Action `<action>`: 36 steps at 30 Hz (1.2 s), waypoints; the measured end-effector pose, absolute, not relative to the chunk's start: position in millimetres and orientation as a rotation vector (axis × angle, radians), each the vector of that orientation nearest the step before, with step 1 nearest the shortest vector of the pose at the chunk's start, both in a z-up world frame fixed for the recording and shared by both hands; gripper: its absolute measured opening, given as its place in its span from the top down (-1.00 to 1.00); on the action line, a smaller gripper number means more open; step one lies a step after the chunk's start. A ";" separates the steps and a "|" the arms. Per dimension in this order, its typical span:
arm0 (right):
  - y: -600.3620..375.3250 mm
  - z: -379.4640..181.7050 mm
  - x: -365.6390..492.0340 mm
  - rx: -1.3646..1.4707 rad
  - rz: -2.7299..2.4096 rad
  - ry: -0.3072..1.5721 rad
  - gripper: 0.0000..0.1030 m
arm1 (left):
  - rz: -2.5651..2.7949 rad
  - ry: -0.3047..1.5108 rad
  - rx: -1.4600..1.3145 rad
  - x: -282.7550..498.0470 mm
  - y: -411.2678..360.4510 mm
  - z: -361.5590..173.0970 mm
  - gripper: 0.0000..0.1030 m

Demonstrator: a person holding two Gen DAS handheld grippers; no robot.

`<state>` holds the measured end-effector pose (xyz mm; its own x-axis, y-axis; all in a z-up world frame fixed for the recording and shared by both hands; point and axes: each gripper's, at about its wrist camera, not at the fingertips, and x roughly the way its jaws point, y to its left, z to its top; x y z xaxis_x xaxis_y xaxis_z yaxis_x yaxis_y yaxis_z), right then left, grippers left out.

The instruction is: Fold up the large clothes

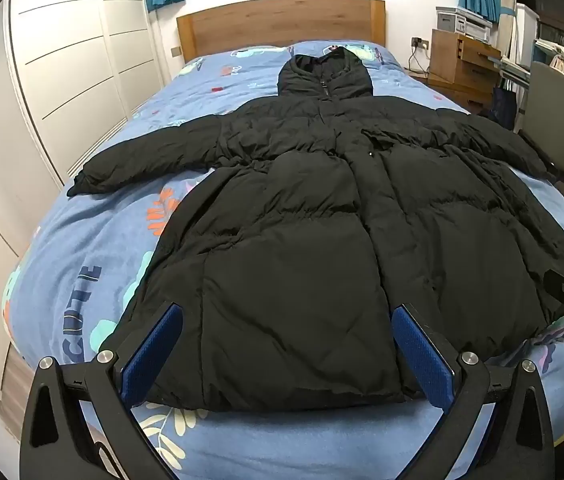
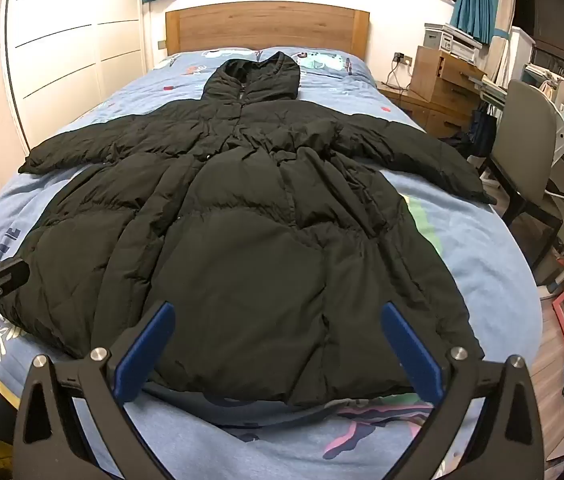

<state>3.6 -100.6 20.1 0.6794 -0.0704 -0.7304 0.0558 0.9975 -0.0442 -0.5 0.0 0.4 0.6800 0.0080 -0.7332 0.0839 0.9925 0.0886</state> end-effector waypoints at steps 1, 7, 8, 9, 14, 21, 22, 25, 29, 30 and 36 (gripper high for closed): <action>-100.1 20.0 3.7 -0.020 -0.071 0.821 -1.00 | -0.037 0.821 0.120 -0.8 -0.1 0.6 -0.99; -99.7 19.4 4.1 -0.021 -0.068 0.819 -1.00 | -0.033 0.813 0.112 -6.5 -1.3 2.3 -0.99; -100.3 19.4 3.8 -0.021 -0.067 0.818 -1.00 | -0.049 0.842 0.104 -0.2 -2.6 -5.6 -0.99; -102.7 20.3 3.4 -0.019 -0.066 0.818 -1.00 | -0.051 0.841 0.105 0.0 -3.1 -6.2 -0.99; -100.1 23.6 4.2 -0.026 -0.073 0.822 -1.00 | -0.055 0.846 0.105 2.5 1.1 -4.4 -0.99; -100.9 19.0 8.6 -0.020 -0.069 0.823 -1.00 | -0.052 0.844 0.122 0.6 -1.9 -4.5 -0.99; -99.8 20.0 7.1 -0.021 -0.070 0.823 -1.00 | -0.053 0.844 0.124 0.5 -2.4 -4.0 -0.99; -100.2 20.1 7.5 -0.020 -0.069 0.823 -1.00 | -0.057 0.844 0.130 0.2 -3.0 -3.4 -0.99; -100.9 22.9 5.8 -0.019 -0.068 0.823 -1.00 | -0.060 0.844 0.138 0.7 -2.9 -3.3 -0.99; -100.7 22.2 5.9 -0.020 -0.068 0.823 -1.00 | -0.061 0.847 0.139 1.0 -2.8 -3.5 -0.99; -100.8 21.9 5.8 -0.016 -0.071 0.823 -1.00 | -0.075 0.878 0.140 4.0 -5.3 -5.8 -0.99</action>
<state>5.8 -100.8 21.9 0.6780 -0.0695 -0.7318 0.0569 0.9975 -0.0420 4.0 -5.3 -5.8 0.6367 -0.0084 -0.7711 0.1230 0.9882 0.0908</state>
